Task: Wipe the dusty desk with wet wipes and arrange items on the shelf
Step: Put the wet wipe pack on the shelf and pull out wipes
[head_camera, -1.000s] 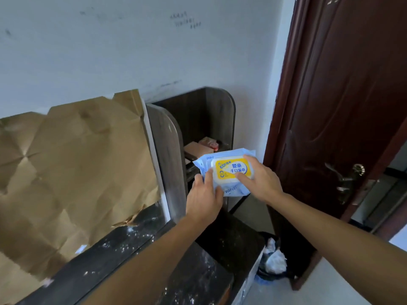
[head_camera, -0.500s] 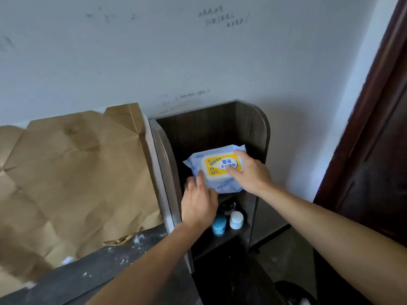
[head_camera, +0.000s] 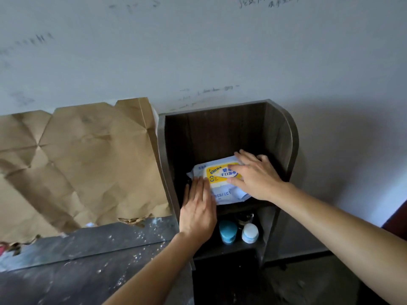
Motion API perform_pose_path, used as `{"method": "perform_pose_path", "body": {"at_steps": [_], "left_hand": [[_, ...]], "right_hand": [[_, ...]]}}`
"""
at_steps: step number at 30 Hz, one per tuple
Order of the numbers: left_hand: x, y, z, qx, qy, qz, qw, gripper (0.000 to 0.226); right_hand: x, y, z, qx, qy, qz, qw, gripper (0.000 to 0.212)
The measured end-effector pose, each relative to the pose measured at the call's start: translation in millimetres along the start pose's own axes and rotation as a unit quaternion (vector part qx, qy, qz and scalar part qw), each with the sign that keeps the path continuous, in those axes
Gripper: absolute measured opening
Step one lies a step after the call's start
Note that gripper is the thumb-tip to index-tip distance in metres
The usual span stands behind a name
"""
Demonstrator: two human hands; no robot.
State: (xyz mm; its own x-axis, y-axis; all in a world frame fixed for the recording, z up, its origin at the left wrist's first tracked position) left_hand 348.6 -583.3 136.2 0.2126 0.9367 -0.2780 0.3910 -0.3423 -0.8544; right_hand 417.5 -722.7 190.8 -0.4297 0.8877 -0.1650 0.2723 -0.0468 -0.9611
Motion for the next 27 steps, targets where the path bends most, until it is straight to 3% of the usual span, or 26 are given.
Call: {"method": "perform_pose_path", "body": {"at_steps": [4, 11, 13, 17, 20, 23, 27], "left_hand": [[3.5, 8.8, 4.0, -0.002, -0.001, 0.013, 1.0, 0.053], [4.3, 7.1, 2.8, -0.021, -0.014, 0.043, 0.999, 0.053], [3.2, 4.4, 4.0, -0.025, -0.01, 0.05, 0.998, 0.051], [1.8, 1.3, 5.6, -0.028, 0.001, 0.049, 0.998, 0.049], [1.2, -4.7, 1.0, -0.029, -0.003, 0.056, 0.998, 0.048], [3.5, -12.6, -8.9, -0.031, -0.025, 0.091, 0.995, 0.043], [1.7, -18.8, -30.7, -0.012, -0.061, 0.128, 0.99, 0.044]], "right_hand": [[-2.3, 5.7, 2.1, 0.028, -0.054, -0.043, 0.997, 0.057], [7.5, 0.5, 0.7, -0.05, -0.105, 0.047, 0.992, 0.047], [5.2, -11.2, -2.7, -0.073, -0.077, 0.041, 0.994, 0.048], [-18.0, -25.3, -22.4, -0.067, 0.058, -0.121, 0.989, 0.046], [-28.8, -25.6, -39.7, -0.098, 0.123, -0.175, 0.972, 0.038], [-36.9, -14.9, -48.6, -0.105, 0.195, -0.303, 0.927, 0.029], [-44.6, -3.5, -41.0, -0.135, 0.251, -0.498, 0.819, 0.016]]}}
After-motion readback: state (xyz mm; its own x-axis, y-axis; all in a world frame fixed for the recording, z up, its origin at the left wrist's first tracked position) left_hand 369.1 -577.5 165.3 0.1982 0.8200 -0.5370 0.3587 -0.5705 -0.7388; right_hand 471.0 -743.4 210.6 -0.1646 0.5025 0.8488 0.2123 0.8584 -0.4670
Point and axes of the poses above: each hand's wrist, its own z-axis away from the middle knuckle, its own y-axis out of the palm, x = y × z, the point moved 7 cm from there along -z, towards the middle knuckle, and after that the axes turned 7 degrees about z, right-handed, at the moved point
